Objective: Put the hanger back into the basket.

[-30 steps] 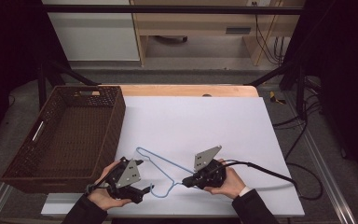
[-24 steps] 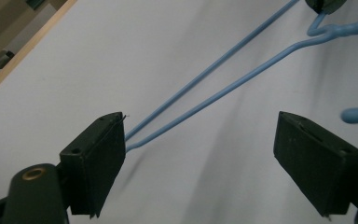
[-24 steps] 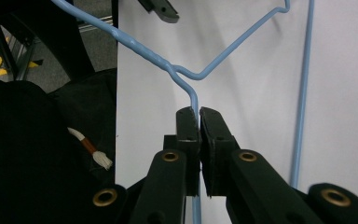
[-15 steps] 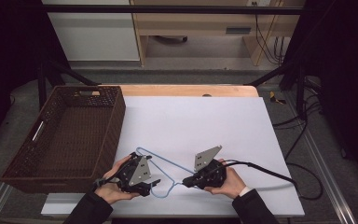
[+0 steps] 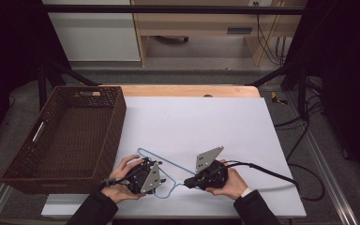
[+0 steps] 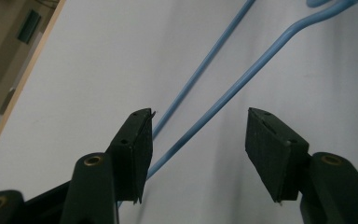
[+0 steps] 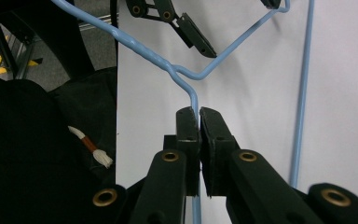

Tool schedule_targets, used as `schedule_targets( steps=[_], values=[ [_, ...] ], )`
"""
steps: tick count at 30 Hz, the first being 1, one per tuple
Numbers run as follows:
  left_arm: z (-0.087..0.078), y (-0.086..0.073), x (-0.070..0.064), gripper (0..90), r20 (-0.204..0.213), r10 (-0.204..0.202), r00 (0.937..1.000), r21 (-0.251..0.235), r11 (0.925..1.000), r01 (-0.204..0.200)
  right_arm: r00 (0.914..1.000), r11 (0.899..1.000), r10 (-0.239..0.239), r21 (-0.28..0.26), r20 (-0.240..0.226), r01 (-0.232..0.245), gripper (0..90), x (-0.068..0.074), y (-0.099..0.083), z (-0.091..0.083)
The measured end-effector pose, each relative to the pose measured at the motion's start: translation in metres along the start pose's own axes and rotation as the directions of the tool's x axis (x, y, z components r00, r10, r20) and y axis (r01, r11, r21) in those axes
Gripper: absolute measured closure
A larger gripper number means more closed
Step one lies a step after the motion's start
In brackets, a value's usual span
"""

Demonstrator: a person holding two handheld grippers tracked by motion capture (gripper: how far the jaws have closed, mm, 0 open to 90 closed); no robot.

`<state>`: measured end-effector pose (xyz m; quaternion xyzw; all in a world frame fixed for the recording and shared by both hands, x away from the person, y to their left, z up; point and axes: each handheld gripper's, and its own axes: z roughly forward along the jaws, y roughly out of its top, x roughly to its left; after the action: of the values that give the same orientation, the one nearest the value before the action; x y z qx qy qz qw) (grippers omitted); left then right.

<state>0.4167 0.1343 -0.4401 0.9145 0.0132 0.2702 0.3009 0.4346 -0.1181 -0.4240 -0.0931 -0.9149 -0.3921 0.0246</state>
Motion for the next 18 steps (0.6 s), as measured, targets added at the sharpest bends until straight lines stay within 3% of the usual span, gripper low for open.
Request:
schedule_targets(
  steps=[6,18],
  values=[
    [0.0040,0.0051,-0.0030,43.6,-0.033,0.078,0.9964,0.011,0.9969,-0.078,1.0000,1.000,0.001,-0.002,0.000,-0.001,87.4,0.0001,-0.0002,0.0003],
    [0.0082,0.0081,-0.0072,65.7,-0.066,0.179,0.9816,0.037,0.9835,-0.177,1.0000,1.000,0.001,-0.005,-0.002,-0.001,87.4,-0.0001,-0.0004,-0.0002]
  ],
)
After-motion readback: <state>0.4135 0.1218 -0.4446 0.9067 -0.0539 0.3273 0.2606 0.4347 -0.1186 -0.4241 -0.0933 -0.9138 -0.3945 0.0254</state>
